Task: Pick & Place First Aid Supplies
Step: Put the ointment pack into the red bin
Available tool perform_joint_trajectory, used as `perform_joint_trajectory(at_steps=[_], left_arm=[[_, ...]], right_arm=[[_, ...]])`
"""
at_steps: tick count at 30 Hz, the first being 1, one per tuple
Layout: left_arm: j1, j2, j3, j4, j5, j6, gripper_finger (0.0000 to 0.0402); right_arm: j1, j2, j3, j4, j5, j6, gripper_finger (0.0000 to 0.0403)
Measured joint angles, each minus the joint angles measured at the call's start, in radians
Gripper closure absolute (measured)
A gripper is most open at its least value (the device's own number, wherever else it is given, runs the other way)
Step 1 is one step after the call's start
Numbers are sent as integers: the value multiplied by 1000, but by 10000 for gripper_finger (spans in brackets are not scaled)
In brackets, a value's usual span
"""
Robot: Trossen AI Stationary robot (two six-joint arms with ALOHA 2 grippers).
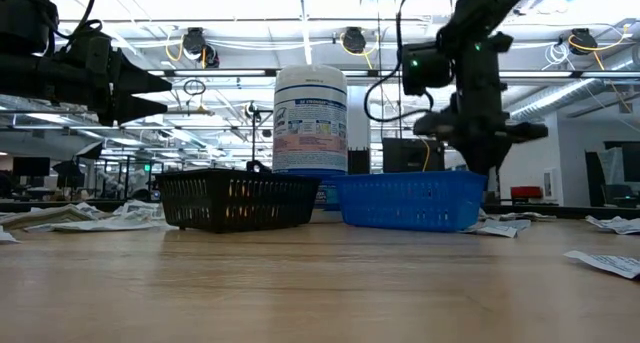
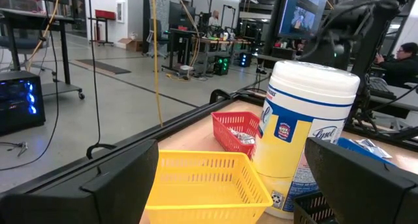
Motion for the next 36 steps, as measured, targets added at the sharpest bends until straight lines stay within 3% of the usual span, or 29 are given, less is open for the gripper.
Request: perform_joint_trajectory(at_steps=[15,25,36], left_arm=[[0,0,0,0,0,0,9],[0,0,0,0,0,0,9],[0,0,0,0,0,0,9]], right_arm=[[-30,-2,198,-333,6,-472,392],[-43,29,223,-325,7,-578,392],[-136,222,484,-326,7,-753,392]])
